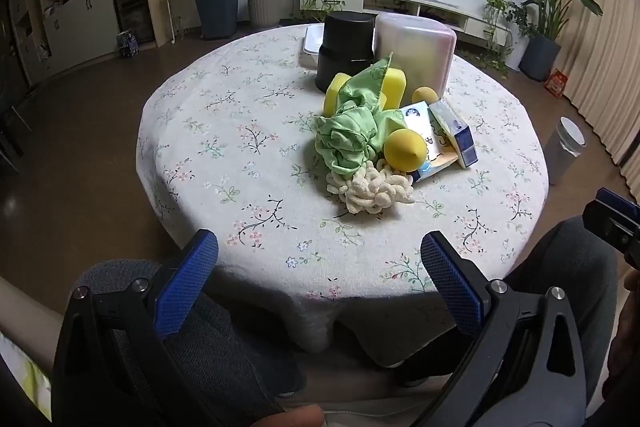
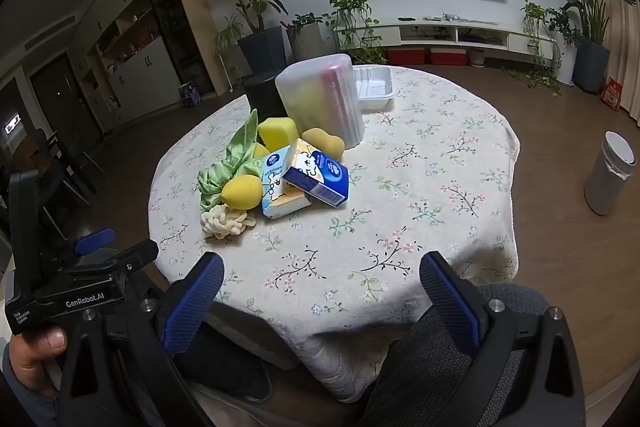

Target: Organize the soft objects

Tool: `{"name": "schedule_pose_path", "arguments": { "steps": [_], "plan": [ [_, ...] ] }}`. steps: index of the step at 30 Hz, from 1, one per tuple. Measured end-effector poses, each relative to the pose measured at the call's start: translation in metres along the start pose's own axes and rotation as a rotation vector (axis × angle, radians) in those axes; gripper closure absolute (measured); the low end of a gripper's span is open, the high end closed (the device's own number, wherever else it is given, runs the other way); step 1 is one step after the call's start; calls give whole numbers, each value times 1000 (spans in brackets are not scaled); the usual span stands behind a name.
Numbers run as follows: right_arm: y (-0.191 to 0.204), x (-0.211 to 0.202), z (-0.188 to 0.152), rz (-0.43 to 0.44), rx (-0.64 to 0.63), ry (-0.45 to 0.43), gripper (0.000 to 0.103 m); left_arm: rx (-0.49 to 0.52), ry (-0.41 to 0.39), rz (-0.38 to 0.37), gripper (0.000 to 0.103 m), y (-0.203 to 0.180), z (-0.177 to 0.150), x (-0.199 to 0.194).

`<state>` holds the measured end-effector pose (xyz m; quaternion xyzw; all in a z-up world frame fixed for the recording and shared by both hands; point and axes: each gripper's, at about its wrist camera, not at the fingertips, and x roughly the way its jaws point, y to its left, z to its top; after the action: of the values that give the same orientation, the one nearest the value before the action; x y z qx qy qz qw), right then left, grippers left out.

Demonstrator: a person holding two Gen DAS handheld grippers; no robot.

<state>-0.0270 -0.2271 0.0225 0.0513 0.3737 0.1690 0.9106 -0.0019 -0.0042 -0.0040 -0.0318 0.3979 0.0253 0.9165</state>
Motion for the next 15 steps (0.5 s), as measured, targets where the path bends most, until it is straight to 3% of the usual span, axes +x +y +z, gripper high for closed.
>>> {"name": "schedule_pose_path", "arguments": {
  "steps": [15],
  "plan": [
    [0,2,-1,-2,-1,3,2,1,3,0,0,0,0,0]
  ]
}}
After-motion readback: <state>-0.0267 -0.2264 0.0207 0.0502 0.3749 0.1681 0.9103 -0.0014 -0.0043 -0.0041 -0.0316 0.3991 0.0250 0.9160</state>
